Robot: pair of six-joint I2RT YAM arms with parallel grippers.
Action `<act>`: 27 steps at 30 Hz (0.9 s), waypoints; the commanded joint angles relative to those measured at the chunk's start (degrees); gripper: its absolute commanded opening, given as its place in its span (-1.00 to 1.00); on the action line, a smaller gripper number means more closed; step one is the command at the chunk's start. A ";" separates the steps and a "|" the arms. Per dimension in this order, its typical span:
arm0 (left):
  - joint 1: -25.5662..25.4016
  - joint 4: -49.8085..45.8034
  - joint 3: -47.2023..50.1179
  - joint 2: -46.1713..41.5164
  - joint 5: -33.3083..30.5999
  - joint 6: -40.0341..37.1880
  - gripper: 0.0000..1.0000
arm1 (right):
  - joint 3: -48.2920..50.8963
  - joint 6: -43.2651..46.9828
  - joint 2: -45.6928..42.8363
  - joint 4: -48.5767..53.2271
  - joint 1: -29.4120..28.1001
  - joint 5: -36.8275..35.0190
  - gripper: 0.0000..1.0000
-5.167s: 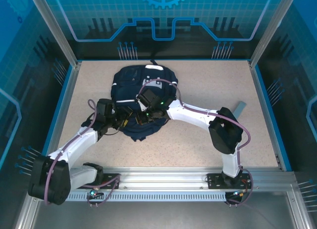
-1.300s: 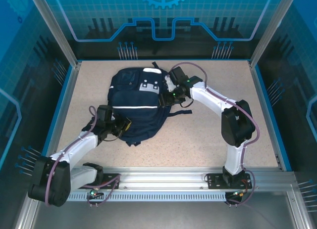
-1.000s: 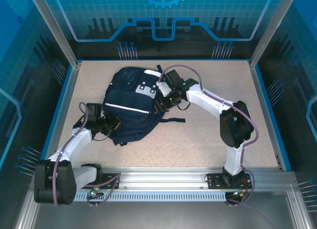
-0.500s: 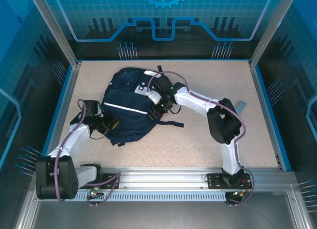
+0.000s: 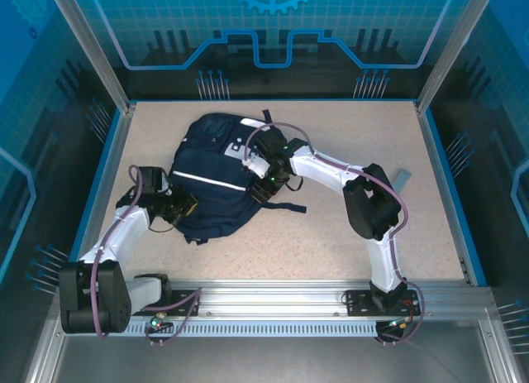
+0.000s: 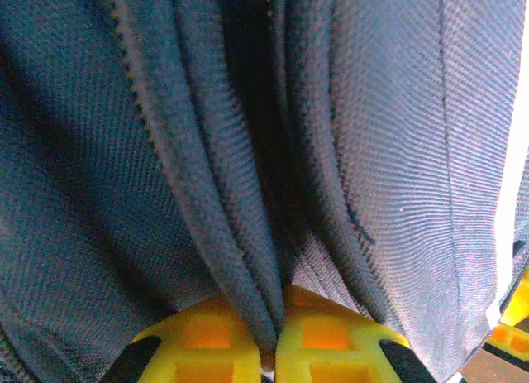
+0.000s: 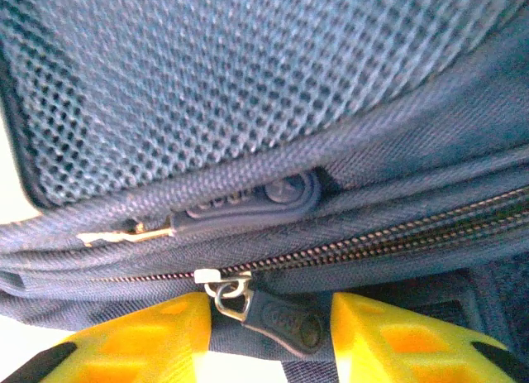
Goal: Pack books, pencil case, and school supplies into a backpack
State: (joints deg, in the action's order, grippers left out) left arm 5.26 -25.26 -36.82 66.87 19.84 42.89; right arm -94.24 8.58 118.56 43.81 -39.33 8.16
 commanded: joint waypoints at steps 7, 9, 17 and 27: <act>1.18 -1.11 -1.68 0.03 -0.85 -1.79 -0.93 | -0.07 -2.35 -0.35 -0.54 0.07 -5.93 -0.77; 1.17 -1.44 -1.68 -0.29 -1.11 -1.98 -0.95 | 0.14 -4.75 -1.44 -1.76 0.84 -6.43 -0.88; 1.34 -2.09 -1.50 -1.37 -0.43 -3.40 -1.00 | -1.16 -17.38 -3.02 -1.07 6.00 -7.55 -0.94; 1.18 -2.13 -1.84 -3.12 4.10 -5.55 -1.00 | -6.96 -28.13 -0.98 6.24 7.18 -8.06 -0.48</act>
State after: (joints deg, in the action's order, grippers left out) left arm 5.48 -25.34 -36.93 65.71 23.03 40.14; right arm -99.50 -14.90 117.86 46.70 -34.00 3.22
